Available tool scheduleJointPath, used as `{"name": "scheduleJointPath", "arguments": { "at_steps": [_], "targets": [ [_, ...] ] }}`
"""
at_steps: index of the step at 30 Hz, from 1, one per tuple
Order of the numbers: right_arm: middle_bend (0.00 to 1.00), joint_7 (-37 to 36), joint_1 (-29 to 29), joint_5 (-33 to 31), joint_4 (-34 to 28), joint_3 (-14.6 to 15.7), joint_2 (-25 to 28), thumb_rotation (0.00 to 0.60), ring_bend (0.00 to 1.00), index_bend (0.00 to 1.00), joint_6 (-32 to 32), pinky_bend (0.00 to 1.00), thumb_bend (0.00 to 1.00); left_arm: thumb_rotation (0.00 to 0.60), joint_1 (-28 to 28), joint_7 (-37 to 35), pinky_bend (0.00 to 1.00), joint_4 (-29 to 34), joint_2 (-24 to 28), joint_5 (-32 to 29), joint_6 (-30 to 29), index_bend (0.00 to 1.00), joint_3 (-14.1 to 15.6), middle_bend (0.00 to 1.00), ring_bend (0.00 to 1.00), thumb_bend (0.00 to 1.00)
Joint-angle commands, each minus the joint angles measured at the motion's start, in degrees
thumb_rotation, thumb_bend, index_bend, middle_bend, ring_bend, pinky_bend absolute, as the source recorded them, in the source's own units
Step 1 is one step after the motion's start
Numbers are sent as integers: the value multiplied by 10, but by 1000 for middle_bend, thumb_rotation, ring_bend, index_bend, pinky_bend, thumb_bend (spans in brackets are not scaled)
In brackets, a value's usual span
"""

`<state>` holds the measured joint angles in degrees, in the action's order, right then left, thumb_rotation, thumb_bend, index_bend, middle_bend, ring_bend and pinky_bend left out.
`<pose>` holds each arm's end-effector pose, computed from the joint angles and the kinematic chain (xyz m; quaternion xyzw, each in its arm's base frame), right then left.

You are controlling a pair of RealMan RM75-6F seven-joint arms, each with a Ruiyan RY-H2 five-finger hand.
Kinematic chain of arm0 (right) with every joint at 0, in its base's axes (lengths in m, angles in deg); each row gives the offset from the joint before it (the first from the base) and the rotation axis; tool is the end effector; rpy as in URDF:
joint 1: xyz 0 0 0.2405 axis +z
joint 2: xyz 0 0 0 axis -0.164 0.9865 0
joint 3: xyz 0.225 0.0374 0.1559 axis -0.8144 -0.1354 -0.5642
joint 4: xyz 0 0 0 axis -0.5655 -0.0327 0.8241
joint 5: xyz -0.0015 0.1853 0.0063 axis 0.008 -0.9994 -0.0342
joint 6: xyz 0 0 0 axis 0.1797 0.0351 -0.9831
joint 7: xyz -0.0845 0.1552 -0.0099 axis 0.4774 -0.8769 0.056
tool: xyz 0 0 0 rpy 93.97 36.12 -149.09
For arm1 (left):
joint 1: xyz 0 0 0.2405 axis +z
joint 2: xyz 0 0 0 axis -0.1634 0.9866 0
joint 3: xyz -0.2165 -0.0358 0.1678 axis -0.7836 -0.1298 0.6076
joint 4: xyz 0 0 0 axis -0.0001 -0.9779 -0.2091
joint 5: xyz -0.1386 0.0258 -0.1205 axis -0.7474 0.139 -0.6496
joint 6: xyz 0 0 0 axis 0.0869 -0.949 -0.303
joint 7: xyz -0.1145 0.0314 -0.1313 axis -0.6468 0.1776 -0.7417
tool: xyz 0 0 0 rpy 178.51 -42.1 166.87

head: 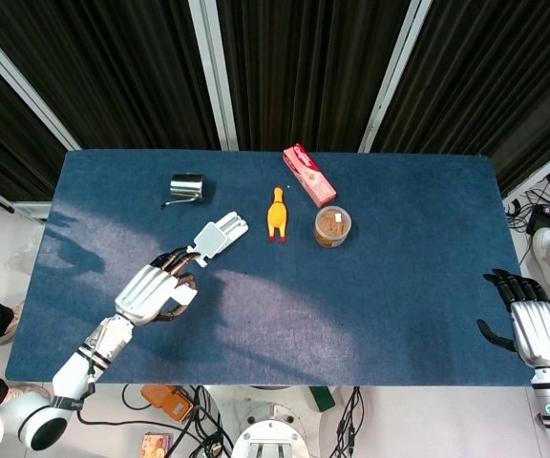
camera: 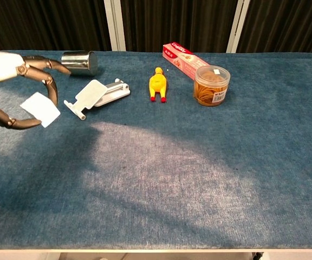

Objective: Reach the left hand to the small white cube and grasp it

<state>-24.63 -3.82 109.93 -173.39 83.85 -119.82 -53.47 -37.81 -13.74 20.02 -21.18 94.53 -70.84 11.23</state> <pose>-0.3221 -0.2171 0.1817 0.6127 -0.3905 0.3670 0.5809 -0.1794 0.2964 0.0647 -0.7602 -0.3422 -0.4091 0.3711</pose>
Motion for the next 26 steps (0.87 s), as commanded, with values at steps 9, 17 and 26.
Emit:
{"name": "scheduleJointPath", "arguments": {
  "at_steps": [9,17,26],
  "targets": [
    [222,2,-1,6,-2,3,1,600,238,264,-1,212,393,600,-15,-9,231,203,146,-29,-4,510,-42,113,64,369],
    [222,0,-1,2,-3,2,1,600,238,264,-1,212,392,600,-21,-225,232,220,228,-4,16,510,-59,112,64,368],
    [221,0,-1,1,-2,2,1,600,238,264,0,212,392,600,-18,-247,232,214,244,22,11,510,-47,113,64,367]
  ]
}}
